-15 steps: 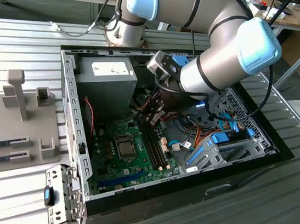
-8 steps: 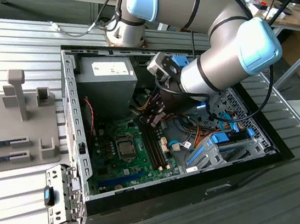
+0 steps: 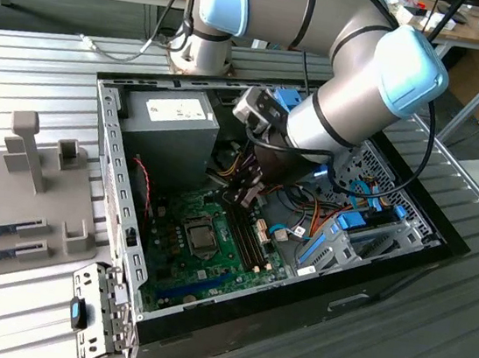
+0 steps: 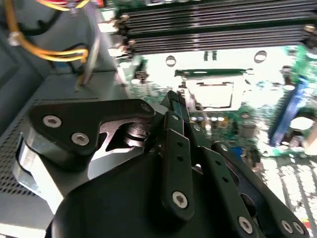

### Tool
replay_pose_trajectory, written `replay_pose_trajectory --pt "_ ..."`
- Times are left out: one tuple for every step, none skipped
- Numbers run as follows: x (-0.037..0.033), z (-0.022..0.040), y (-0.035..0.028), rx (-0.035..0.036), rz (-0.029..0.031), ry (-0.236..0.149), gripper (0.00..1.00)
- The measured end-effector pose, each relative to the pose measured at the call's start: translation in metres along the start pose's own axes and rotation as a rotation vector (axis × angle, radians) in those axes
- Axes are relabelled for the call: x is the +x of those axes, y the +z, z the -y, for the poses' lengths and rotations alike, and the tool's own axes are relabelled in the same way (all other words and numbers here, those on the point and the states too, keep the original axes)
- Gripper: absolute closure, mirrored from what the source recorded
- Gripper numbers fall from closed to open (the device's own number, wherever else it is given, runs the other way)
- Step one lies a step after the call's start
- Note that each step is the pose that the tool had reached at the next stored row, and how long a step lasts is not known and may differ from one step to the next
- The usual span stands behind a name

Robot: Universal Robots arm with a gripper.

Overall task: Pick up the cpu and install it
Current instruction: 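Close the cpu cover, then install the first cpu locking lever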

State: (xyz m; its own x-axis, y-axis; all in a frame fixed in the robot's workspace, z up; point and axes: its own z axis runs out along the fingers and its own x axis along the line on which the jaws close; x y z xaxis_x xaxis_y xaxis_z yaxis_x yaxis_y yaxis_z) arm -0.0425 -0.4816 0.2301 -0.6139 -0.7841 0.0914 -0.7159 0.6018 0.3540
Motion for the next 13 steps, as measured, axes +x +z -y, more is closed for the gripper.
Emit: replay_pose_trajectory --pt "0.0001 -0.0001 0.0001 0.0114 -0.0135 0.005 0.89" --pt "0.0002 -0.0002 0.0002 0.0214 -0.0253 0.010 0.89" --pt "0.0004 -0.0005 0.0004 0.0243 -0.0286 0.011 0.89" --pt "0.0008 -0.0009 0.0005 0.0247 -0.0293 0.011 0.89" --pt "0.0010 -0.0012 0.0006 0.0250 -0.0297 0.011 0.89" --pt "0.0010 -0.0012 0.0005 0.0252 -0.0300 0.011 0.89" --pt "0.0010 -0.0013 0.0003 0.0252 -0.0300 0.011 0.89" --pt "0.0011 -0.0016 -0.0005 0.0253 -0.0302 0.011 0.89" --pt "0.0016 -0.0031 -0.0041 0.0251 -0.0298 0.011 0.89" --pt "0.0022 -0.0043 -0.0054 0.0251 -0.0295 0.011 0.89" --pt "0.0028 -0.0050 -0.0053 0.0253 -0.0291 0.011 0.89" --pt "0.0035 -0.0060 -0.0048 0.0255 -0.0285 0.010 0.89" --pt "0.0045 -0.0070 -0.0044 0.0258 -0.0283 0.010 0.89"
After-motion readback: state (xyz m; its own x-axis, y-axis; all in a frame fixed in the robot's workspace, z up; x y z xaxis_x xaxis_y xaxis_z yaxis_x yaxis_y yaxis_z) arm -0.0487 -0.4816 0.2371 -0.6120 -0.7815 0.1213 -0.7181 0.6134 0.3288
